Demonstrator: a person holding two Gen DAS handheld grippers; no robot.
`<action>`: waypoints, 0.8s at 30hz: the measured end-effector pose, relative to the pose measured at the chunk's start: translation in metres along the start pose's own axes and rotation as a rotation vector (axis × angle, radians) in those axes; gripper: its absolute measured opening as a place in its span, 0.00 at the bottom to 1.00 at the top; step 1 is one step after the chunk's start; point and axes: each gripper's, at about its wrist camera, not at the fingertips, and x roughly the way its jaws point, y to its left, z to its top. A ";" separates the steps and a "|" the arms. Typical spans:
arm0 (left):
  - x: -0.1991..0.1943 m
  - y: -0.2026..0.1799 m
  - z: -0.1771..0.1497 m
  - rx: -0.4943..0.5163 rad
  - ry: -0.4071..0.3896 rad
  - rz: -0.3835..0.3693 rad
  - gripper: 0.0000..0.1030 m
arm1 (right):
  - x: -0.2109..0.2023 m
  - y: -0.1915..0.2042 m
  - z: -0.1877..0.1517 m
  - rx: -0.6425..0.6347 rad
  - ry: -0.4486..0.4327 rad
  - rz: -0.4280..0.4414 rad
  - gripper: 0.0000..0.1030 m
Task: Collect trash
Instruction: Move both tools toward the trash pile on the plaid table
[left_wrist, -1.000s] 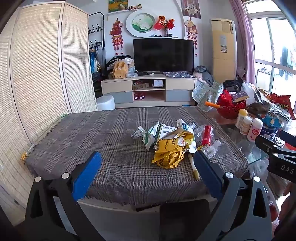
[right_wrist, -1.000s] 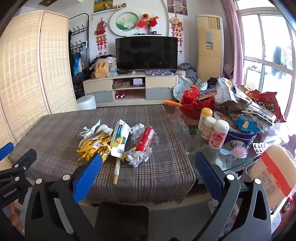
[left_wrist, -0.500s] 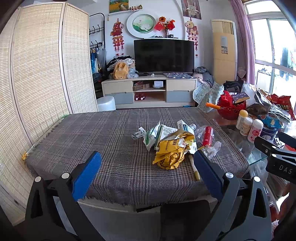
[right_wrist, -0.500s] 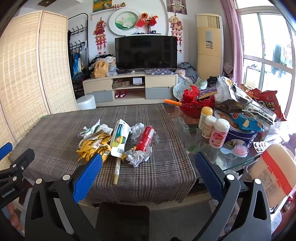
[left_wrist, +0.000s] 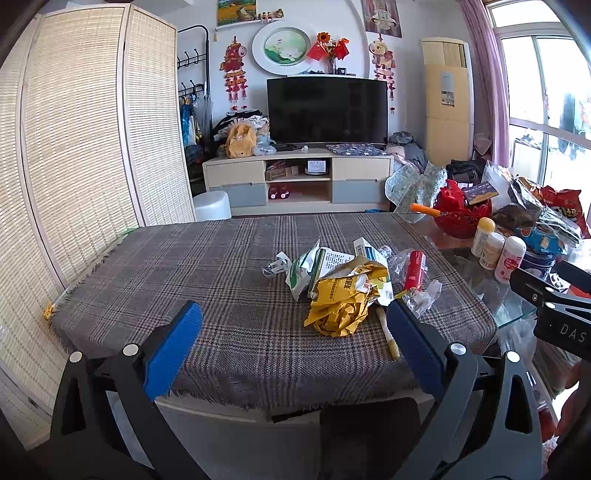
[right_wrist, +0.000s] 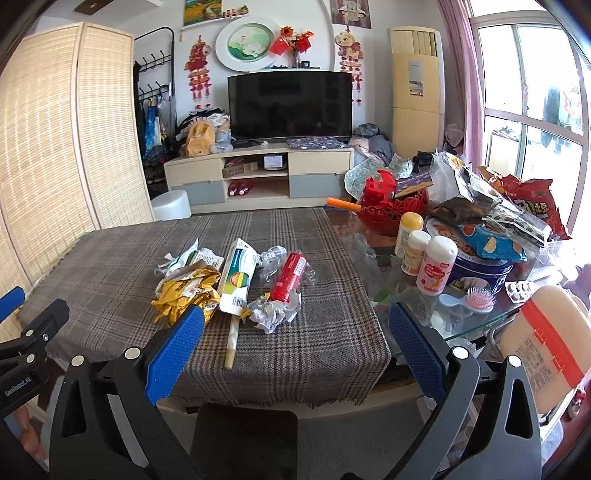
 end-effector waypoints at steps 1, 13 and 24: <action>0.000 0.000 0.000 0.001 0.001 -0.001 0.92 | 0.000 0.000 0.000 -0.001 -0.001 -0.001 0.97; 0.001 -0.005 -0.002 0.004 0.007 -0.006 0.92 | 0.000 -0.003 0.000 0.003 0.002 -0.004 0.97; 0.002 -0.004 -0.001 0.001 0.007 -0.006 0.92 | 0.000 -0.004 -0.001 0.009 0.003 -0.007 0.97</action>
